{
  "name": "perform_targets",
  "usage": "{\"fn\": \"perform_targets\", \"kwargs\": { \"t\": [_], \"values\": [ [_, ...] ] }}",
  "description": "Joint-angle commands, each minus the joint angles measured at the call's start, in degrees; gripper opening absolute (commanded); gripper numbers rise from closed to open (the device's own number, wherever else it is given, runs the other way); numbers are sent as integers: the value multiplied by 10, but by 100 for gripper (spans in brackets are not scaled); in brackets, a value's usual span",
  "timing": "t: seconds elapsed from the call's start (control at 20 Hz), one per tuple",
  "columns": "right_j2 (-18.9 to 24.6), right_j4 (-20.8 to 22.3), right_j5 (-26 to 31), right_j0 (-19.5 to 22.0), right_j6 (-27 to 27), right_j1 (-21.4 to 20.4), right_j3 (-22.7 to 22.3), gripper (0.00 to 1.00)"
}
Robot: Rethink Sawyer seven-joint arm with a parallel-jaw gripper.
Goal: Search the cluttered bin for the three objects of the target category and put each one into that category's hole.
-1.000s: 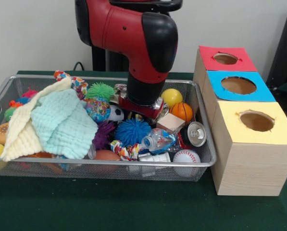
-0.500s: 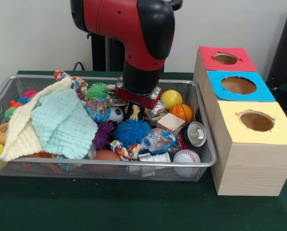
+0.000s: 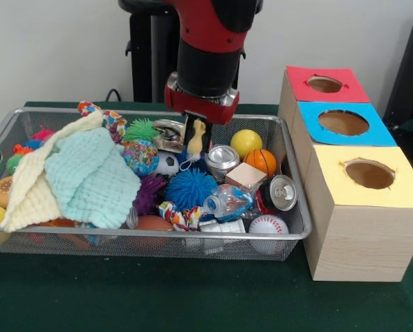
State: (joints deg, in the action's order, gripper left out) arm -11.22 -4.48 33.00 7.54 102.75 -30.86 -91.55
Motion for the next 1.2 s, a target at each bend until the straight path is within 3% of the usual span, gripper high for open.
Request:
{"fn": "perform_targets", "kwargs": {
  "t": [0.05, 0.35, 0.6, 0.75, 1.05, 1.2],
  "values": [
    [59, -27, 49, 5, 63, -59, -20, 0],
    [29, -38, 109, -34, 110, -95, -15, 0],
    [-22, -53, 238, -108, 203, -124, 23, 0],
    [-38, -66, 271, -135, 238, -126, 34, 0],
    [-55, -89, 295, -170, 286, -105, 21, 0],
    [-43, -104, 238, -169, 292, -80, -4, 0]
  ]
}}
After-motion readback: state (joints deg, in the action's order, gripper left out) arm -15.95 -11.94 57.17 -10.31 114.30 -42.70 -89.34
